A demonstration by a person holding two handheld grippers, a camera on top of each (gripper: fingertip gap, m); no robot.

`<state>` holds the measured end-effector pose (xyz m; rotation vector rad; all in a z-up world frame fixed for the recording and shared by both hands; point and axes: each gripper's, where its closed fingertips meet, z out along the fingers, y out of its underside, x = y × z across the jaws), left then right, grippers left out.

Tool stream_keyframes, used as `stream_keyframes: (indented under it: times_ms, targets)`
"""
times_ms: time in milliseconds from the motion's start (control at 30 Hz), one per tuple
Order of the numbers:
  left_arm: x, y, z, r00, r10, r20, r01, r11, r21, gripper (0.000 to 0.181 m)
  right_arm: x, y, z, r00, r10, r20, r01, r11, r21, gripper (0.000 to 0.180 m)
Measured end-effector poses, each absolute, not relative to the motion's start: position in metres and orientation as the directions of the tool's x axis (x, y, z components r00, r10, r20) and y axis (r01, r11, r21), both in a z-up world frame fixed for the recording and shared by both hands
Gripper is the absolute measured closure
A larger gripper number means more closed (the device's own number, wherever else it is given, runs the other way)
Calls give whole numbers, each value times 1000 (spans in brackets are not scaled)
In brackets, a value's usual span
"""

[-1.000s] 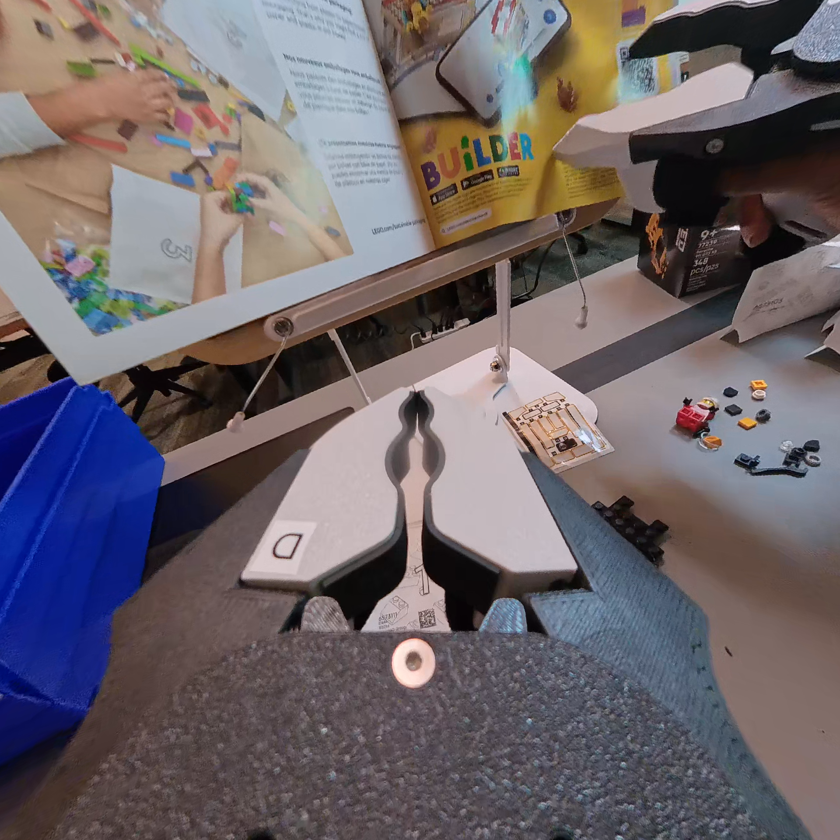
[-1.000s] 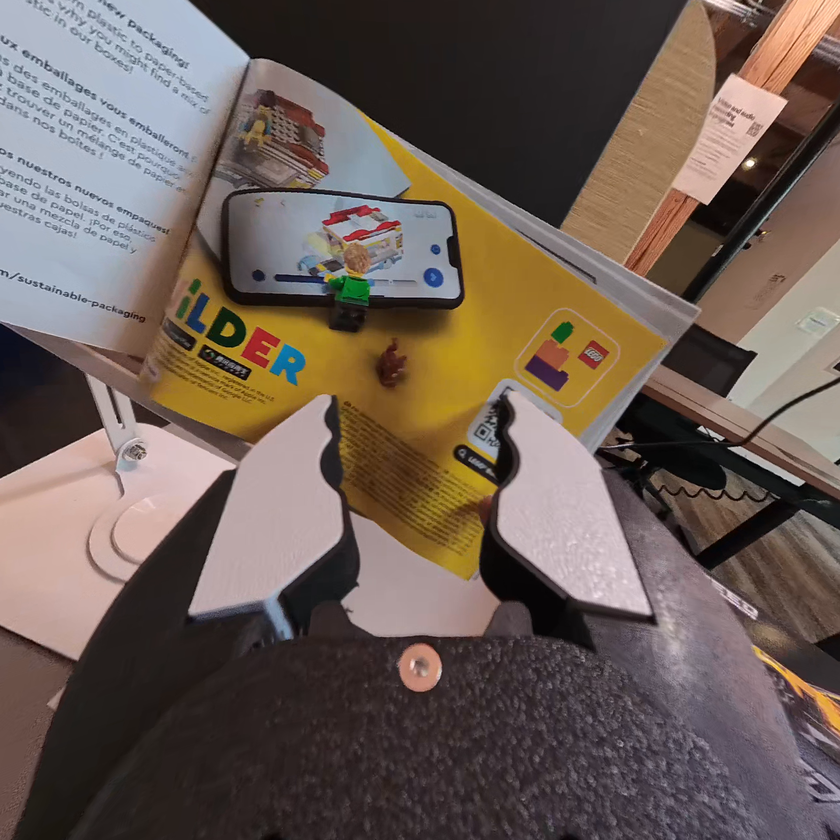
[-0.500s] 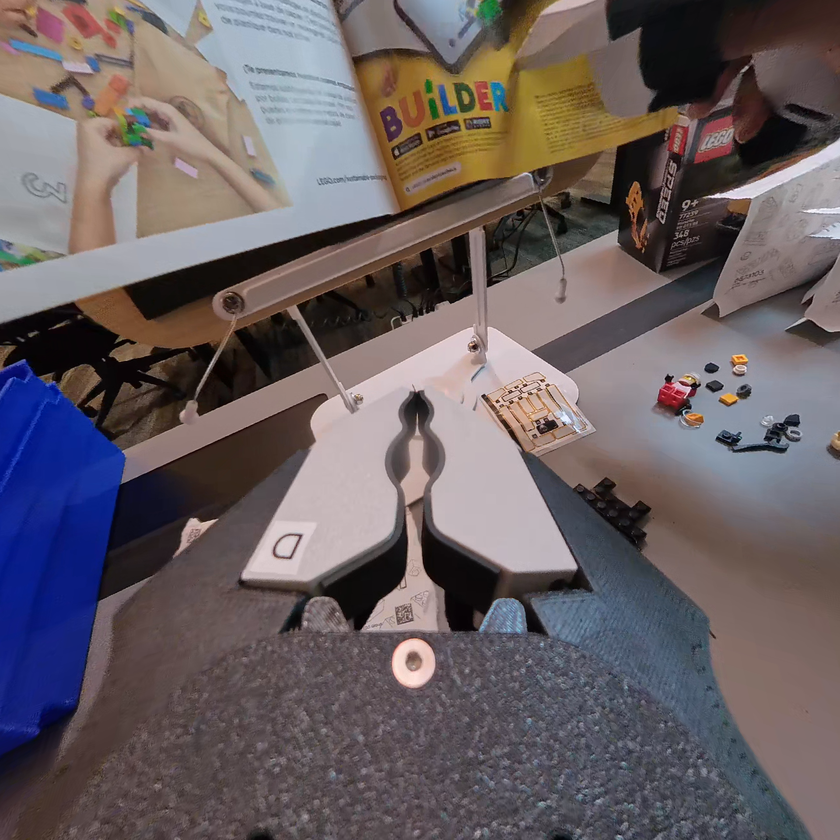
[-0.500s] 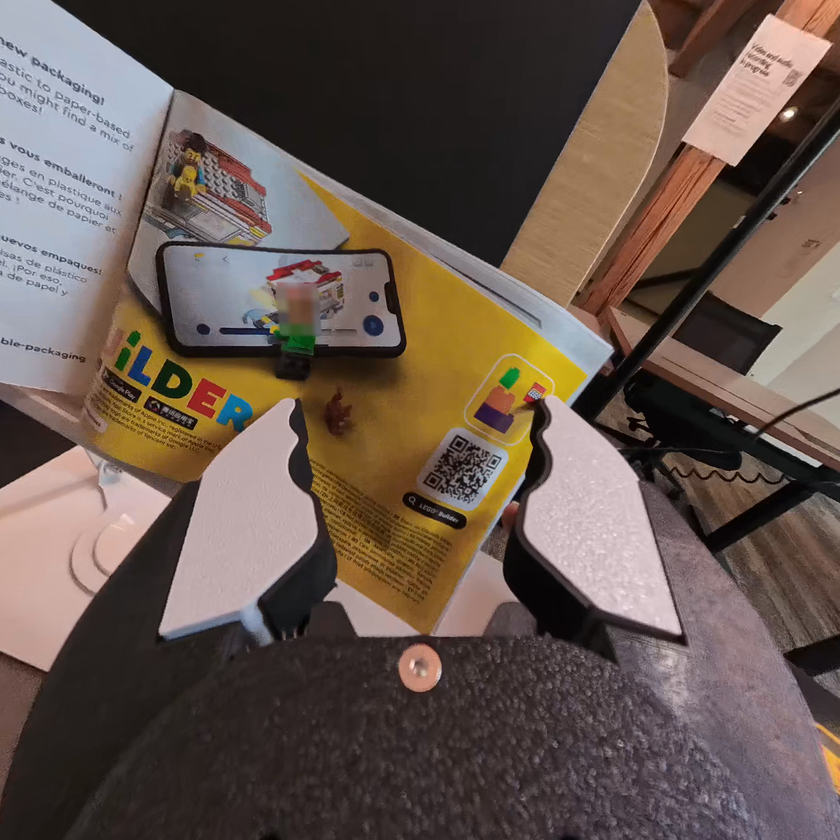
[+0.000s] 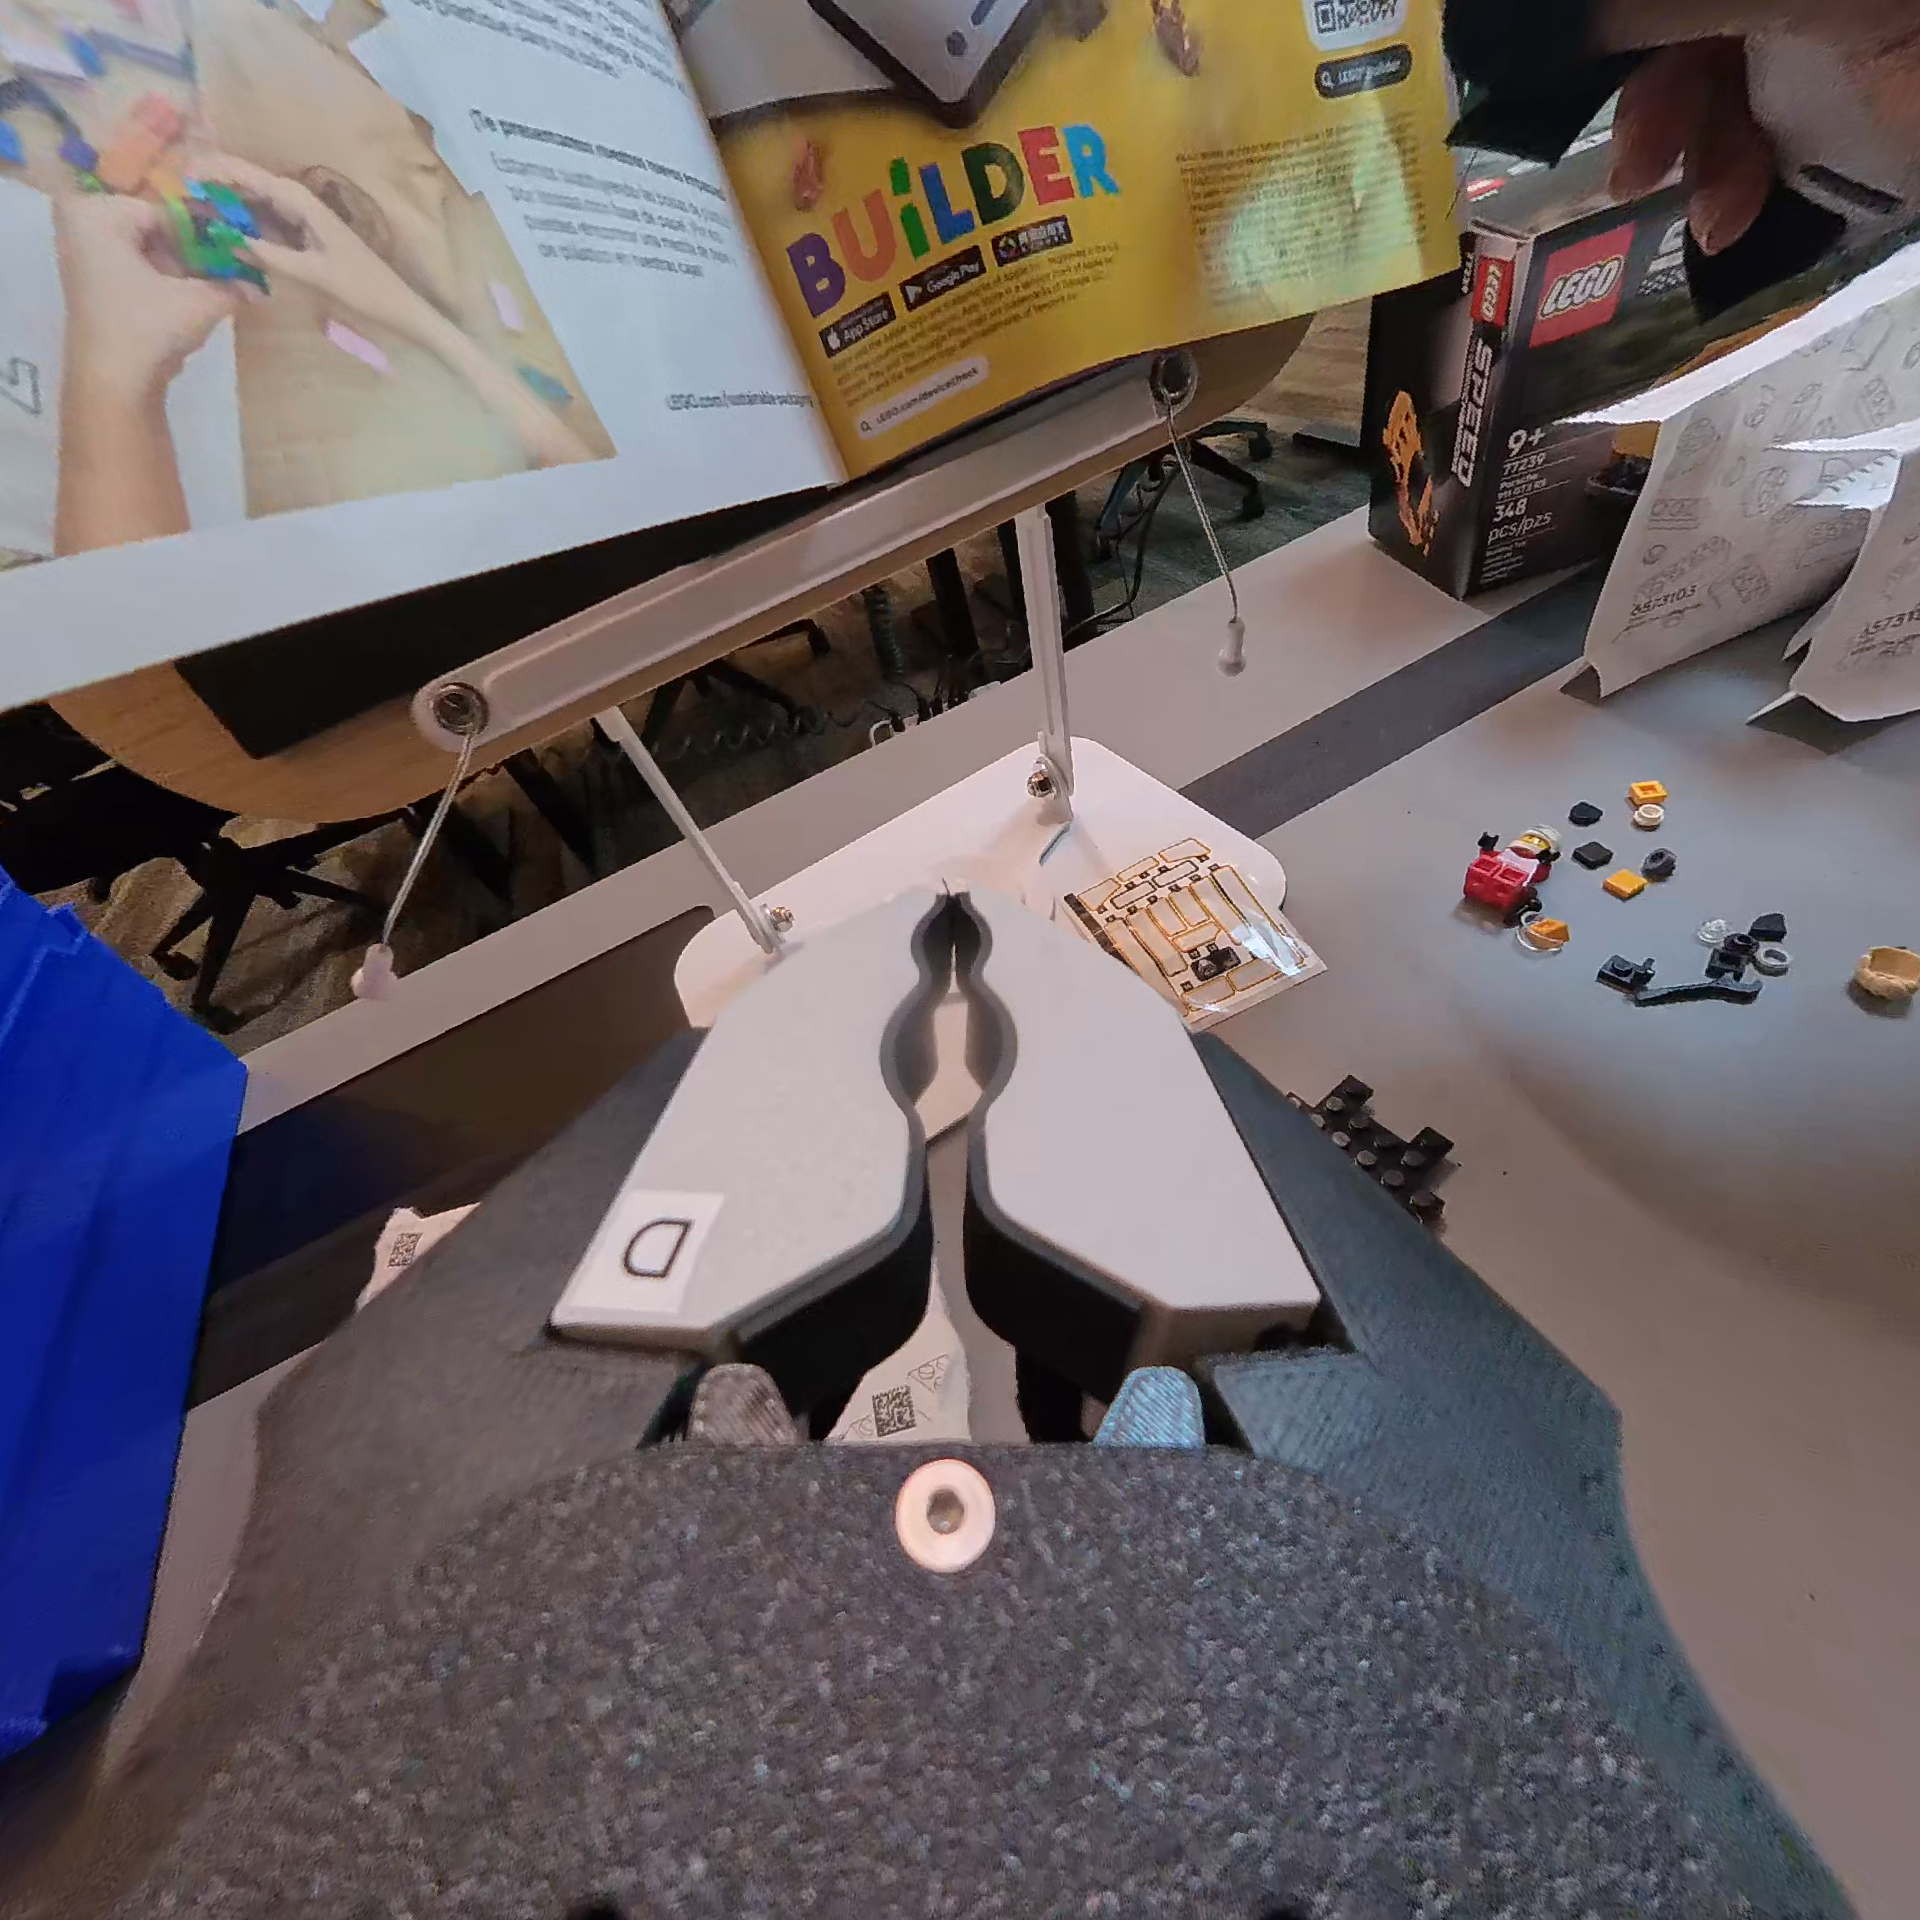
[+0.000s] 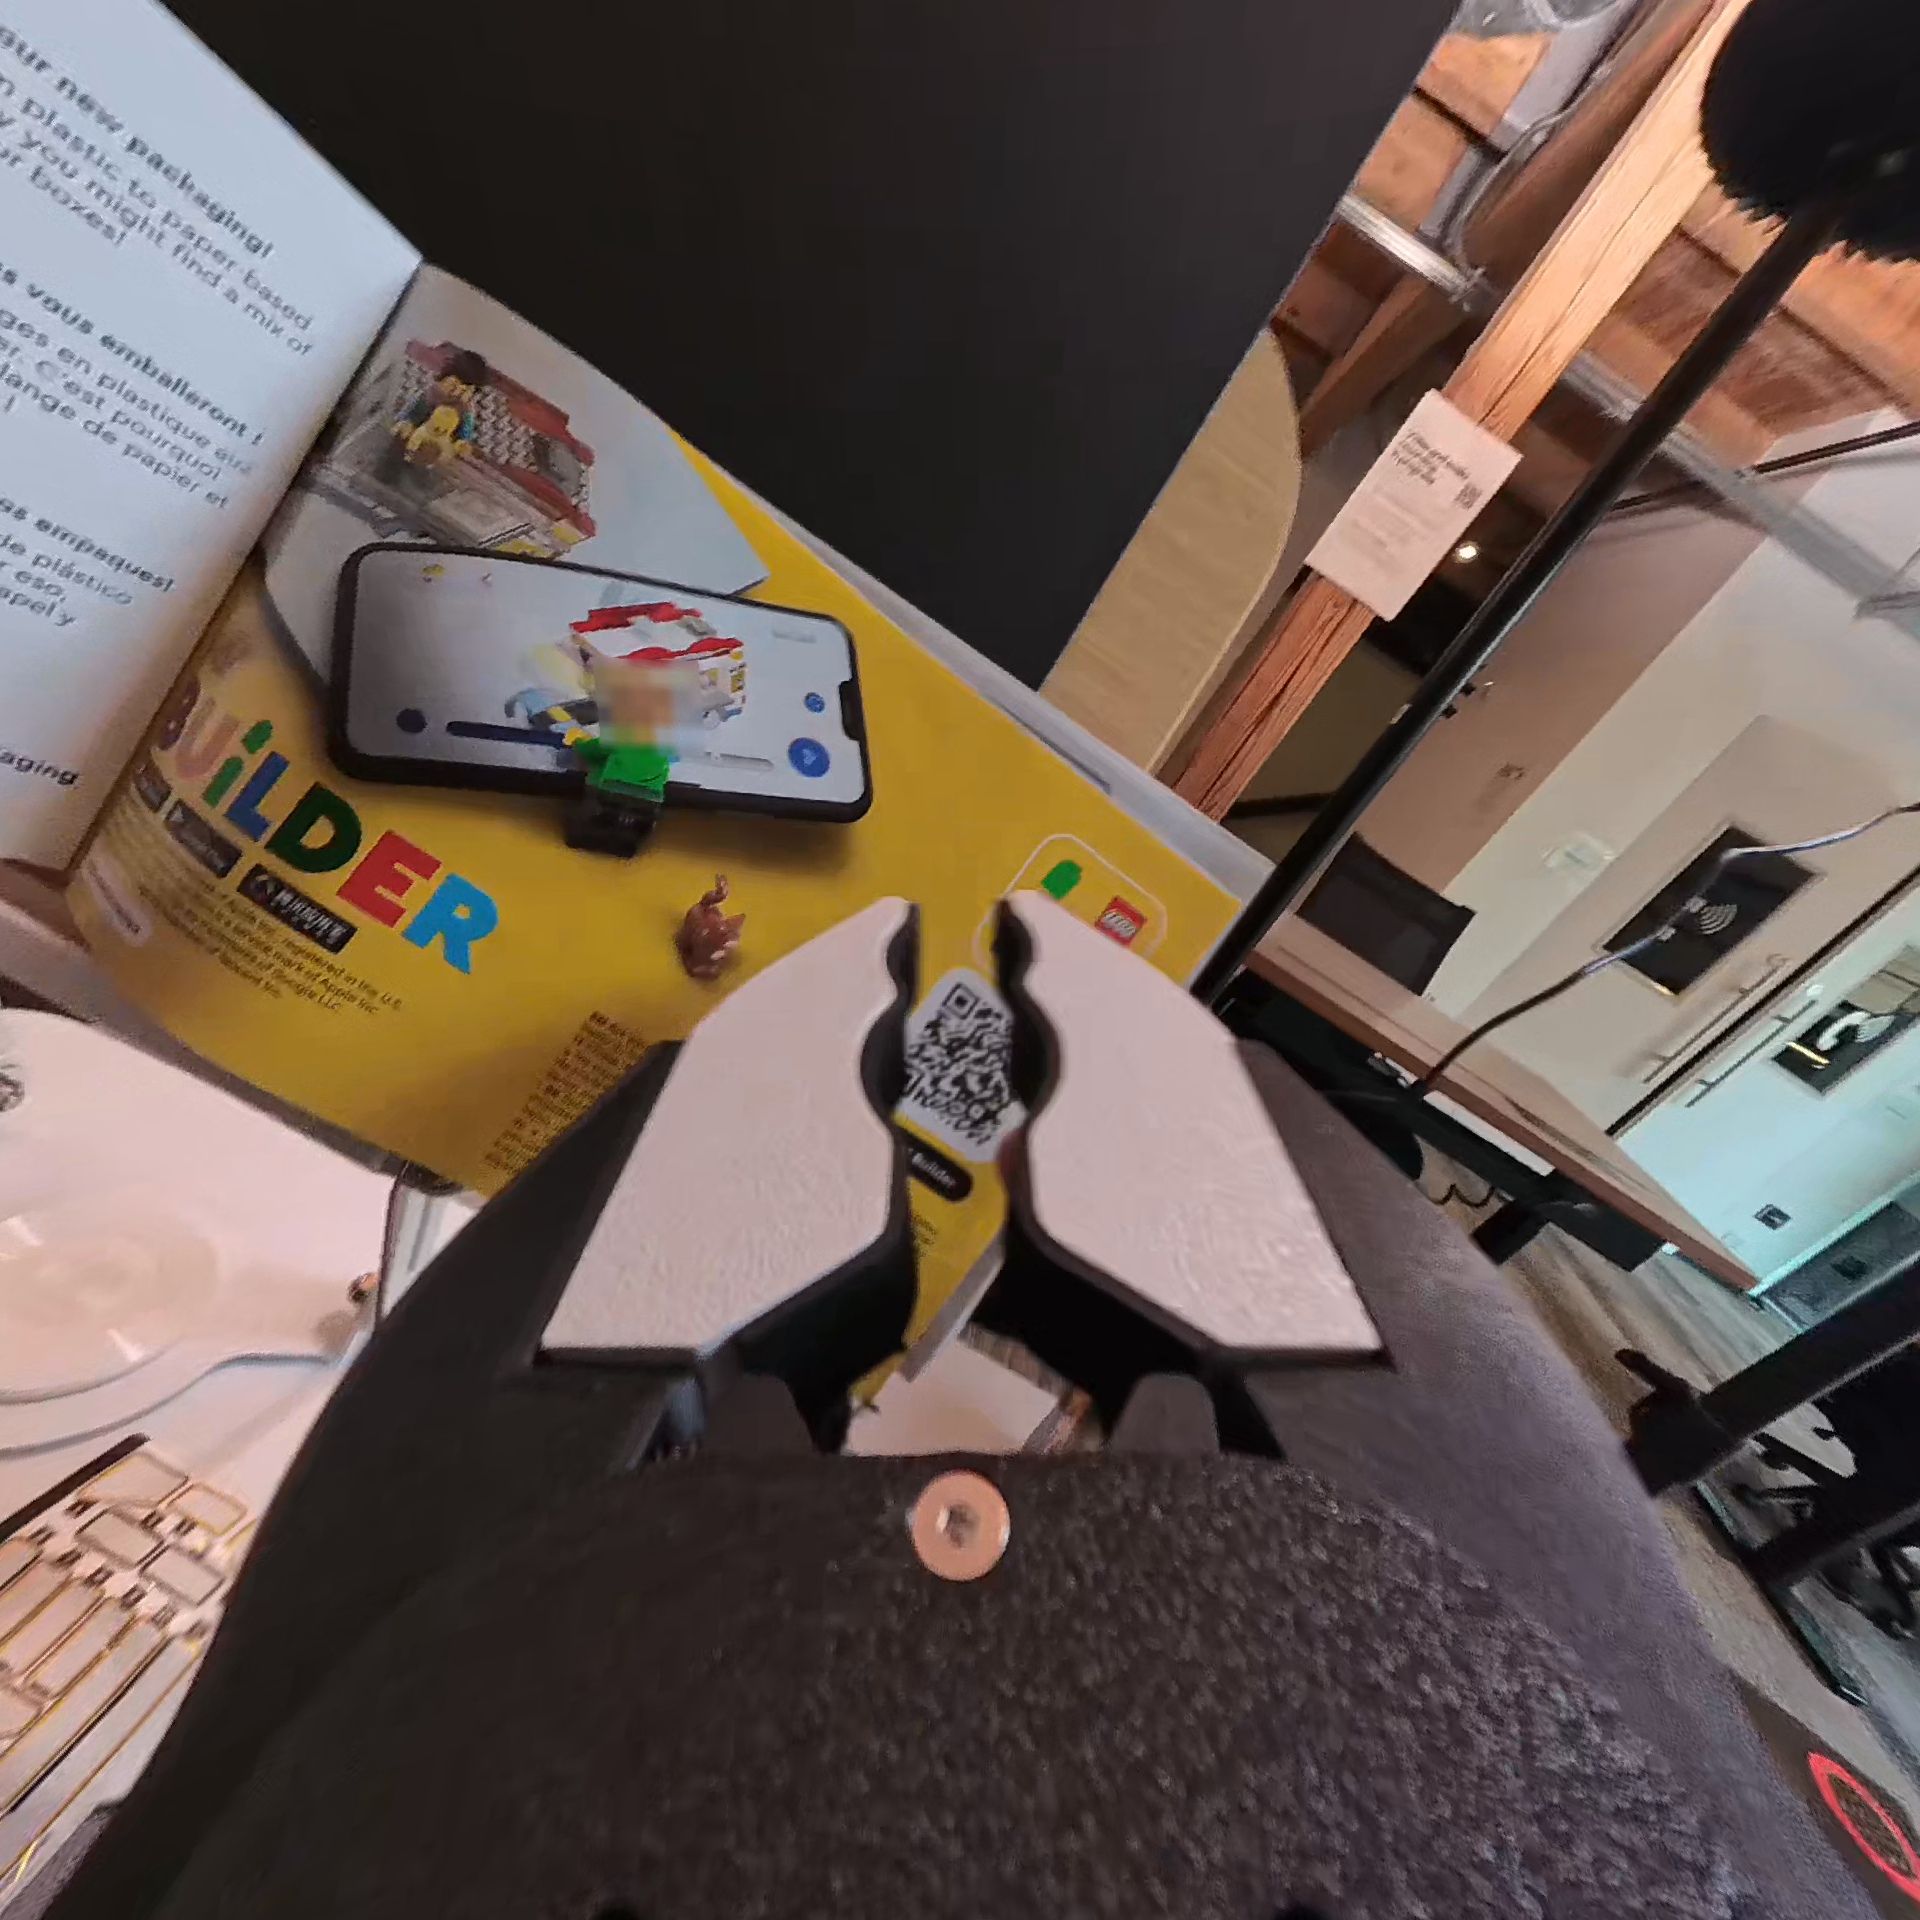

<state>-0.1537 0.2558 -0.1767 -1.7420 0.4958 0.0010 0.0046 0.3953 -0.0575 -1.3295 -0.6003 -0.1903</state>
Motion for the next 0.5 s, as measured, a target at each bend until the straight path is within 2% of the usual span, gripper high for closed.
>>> stream_keyframes:
  times_ms: [67, 100, 167, 200, 367, 500]
  targets:
    - [-153, 256, -178, 905, -329, -270, -331, -146, -932, 181, 4, 398, -51, 849, 232, 475, 421, 247, -873, 117]
    - [-152, 256, -178, 905, -331, -268, -330, -147, -932, 180, 2, 403, -54, 851, 284, 442, 397, 203, -895, 101]
    - [-151, 257, -180, 904, -336, -265, -330, -153, -932, 181, -4, 412, -66, 838, 370, 401, 392, 101, -914, 94]
    - [-150, 257, -181, 903, -339, -266, -332, -154, -931, 181, -5, 415, -68, 831, 381, 406, 402, 95, -911, 96]
    - [-149, 257, -183, 899, -346, -268, -337, -157, -928, 181, -3, 412, -62, 835, 354, 421, 404, 123, -906, 143]
    - [-148, 257, -186, 895, -351, -274, -347, -163, -924, 181, -2, 406, -58, 819, 271, 505, 475, 171, -863, 160]
